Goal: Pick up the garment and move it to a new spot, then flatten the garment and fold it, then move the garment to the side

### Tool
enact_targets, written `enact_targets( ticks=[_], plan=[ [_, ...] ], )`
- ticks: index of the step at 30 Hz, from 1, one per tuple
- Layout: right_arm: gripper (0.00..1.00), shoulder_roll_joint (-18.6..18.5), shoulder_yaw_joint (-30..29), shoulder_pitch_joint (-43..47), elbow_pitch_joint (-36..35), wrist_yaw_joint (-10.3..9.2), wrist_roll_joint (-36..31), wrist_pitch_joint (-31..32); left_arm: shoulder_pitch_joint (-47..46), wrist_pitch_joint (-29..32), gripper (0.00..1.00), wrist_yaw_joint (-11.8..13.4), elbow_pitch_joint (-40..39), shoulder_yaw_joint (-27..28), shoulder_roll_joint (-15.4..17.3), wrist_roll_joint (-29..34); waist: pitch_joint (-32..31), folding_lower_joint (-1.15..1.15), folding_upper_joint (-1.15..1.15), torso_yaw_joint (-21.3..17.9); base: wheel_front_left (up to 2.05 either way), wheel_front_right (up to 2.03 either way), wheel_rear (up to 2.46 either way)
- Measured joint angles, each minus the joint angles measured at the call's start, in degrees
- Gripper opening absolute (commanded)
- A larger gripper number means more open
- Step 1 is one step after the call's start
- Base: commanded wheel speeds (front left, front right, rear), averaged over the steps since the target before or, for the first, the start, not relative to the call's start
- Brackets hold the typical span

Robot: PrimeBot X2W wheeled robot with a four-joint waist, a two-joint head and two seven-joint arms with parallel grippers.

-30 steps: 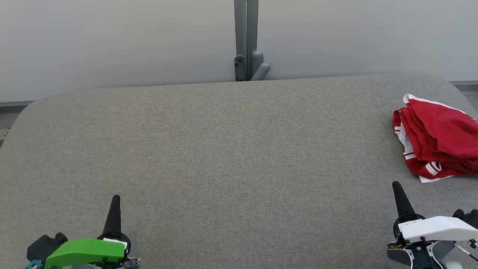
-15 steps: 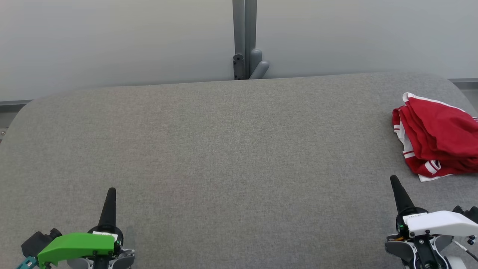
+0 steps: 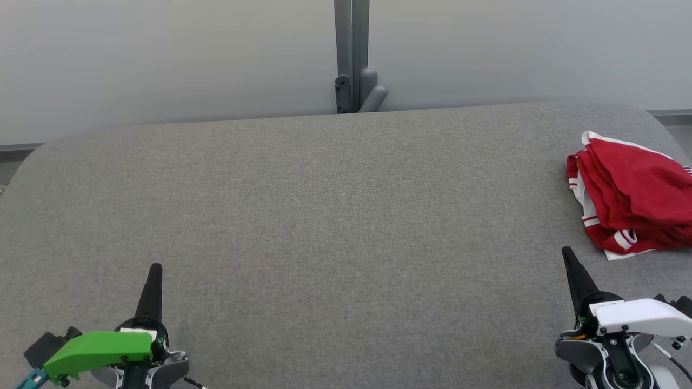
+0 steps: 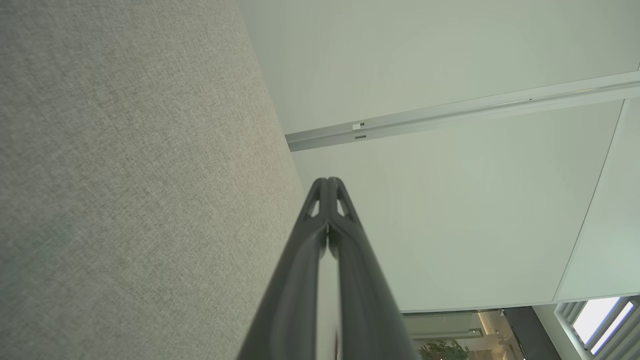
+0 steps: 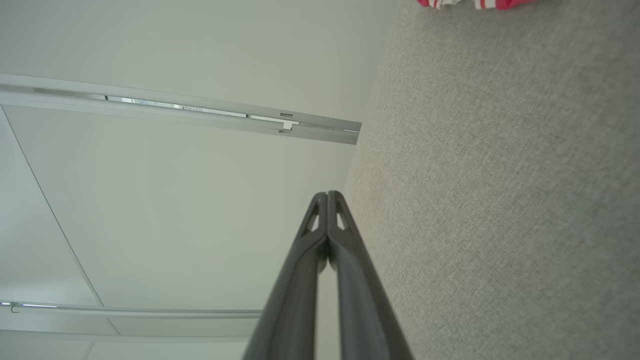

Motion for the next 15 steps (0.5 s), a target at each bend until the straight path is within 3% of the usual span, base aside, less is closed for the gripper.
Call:
enact_targets(
  ticks=[15],
  plan=[
    [0.0,-0.07,-0.04,-1.25,0.26,0.0,6.39,1.51,-1.19,1.52,0.0,-0.09,-0.09,0.99,-0.01,-5.48,0.34,0.0,0.0,-0.26,0.0,0.0,0.0]
  ],
)
